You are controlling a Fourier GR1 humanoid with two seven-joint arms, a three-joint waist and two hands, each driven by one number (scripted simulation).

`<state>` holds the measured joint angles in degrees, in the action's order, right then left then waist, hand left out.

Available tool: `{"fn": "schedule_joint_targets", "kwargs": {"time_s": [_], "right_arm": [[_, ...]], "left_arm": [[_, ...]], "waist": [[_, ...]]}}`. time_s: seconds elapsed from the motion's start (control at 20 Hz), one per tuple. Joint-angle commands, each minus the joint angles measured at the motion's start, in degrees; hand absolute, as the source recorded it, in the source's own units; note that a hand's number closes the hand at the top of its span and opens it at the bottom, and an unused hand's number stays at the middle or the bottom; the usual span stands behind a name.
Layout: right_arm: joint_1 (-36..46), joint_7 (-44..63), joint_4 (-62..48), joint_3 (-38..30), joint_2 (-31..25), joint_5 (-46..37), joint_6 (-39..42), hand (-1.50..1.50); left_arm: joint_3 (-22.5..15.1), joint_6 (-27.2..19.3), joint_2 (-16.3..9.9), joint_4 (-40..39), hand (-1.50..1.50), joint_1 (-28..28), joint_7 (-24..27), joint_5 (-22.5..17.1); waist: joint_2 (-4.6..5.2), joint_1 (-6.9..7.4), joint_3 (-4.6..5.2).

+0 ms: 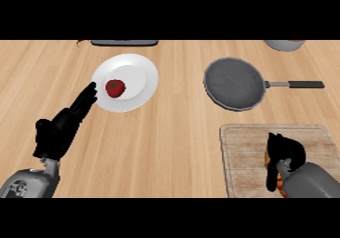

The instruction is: Pick the croissant from the cutting board and place it in the pan

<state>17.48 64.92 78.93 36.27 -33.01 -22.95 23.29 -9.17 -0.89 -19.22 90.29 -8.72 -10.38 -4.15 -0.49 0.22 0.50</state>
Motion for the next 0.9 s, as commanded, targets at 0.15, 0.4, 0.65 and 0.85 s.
{"fn": "schedule_joint_targets", "kwargs": {"time_s": [0.15, 0.4, 0.65, 0.85], "right_arm": [[-1.0, 3.9, -5.1, -0.2, 1.2, 0.4, 6.2, 1.5], [-2.0, 6.9, -3.2, 0.8, 5.9, -2.4, 4.8, 1.5], [-1.6, 4.2, 5.2, 2.4, 8.8, -7.8, 1.3, 1.5], [1.4, -13.8, 16.3, 9.1, 13.9, -12.2, -6.4, 1.5]], "left_arm": [[-0.8, 0.0, 2.0, 0.3, 0.0, -1.1, -2.1, 0.5], [0.0, 0.6, 1.4, 0.3, 0.0, 0.6, 0.2, 1.4], [0.6, 0.3, 2.4, -2.8, 0.0, 1.0, 2.9, 2.9], [-0.3, 0.5, 2.7, -0.1, 0.0, 0.6, 0.1, 1.7]], "waist": [[0.56, -0.08, -0.48], [0.45, -0.03, -0.45], [0.42, -0.32, -0.45], [-0.09, 0.93, -0.65]]}}
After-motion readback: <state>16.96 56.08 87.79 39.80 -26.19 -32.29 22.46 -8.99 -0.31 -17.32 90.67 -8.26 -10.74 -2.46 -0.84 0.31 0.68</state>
